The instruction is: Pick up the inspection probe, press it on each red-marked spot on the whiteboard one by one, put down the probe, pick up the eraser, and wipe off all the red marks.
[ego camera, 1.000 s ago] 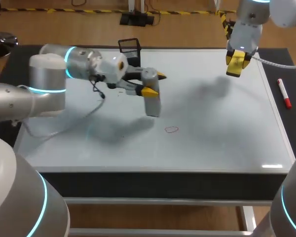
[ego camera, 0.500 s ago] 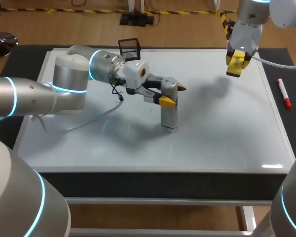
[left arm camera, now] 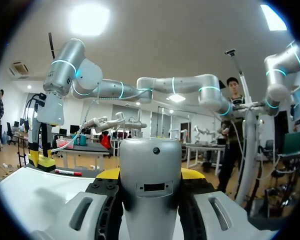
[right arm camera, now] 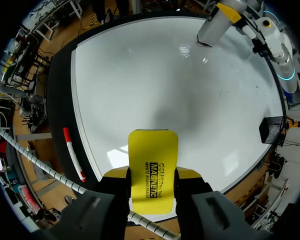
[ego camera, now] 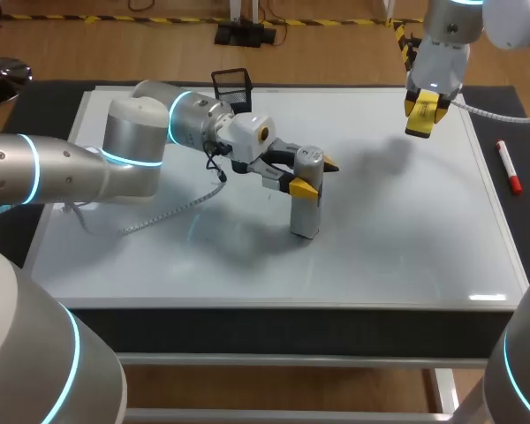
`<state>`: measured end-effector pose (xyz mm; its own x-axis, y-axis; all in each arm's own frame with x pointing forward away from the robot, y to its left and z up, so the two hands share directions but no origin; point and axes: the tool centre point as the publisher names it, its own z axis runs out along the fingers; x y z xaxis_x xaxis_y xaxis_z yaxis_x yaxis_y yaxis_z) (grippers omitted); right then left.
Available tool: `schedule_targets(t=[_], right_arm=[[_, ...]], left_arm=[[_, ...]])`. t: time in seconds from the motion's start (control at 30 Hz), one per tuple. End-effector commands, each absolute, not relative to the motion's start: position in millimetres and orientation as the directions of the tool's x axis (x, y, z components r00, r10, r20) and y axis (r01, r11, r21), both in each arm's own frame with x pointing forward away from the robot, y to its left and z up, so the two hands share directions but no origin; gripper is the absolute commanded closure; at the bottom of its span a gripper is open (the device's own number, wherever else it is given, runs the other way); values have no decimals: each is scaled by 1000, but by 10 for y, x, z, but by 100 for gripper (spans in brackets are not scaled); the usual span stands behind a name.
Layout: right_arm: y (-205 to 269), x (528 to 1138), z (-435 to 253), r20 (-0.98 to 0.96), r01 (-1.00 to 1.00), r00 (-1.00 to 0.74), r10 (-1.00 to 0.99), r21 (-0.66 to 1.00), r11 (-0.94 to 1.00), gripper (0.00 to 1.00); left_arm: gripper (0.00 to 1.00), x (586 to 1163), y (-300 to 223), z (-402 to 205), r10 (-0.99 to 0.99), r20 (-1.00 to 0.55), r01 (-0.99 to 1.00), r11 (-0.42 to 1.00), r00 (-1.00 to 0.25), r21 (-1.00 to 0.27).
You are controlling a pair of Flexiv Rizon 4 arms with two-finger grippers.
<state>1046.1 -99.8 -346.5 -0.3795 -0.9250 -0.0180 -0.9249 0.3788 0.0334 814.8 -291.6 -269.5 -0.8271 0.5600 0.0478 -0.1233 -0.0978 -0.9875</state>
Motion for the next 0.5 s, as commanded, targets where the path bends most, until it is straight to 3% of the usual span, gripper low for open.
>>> schedule_targets(t=[0.03, 0.5], right_arm=[[-1007, 10464, -3453, -15, -926, -377, -926, 33, 376, 100], [-1007, 10464, -3453, -15, -926, -377, -926, 33, 376, 100]], left_arm=[[100, 8173, -2945, -2732, 569, 51, -131, -101, -821, -986], [100, 8184, -2938, -2740, 571, 52, -133, -101, -819, -986]])
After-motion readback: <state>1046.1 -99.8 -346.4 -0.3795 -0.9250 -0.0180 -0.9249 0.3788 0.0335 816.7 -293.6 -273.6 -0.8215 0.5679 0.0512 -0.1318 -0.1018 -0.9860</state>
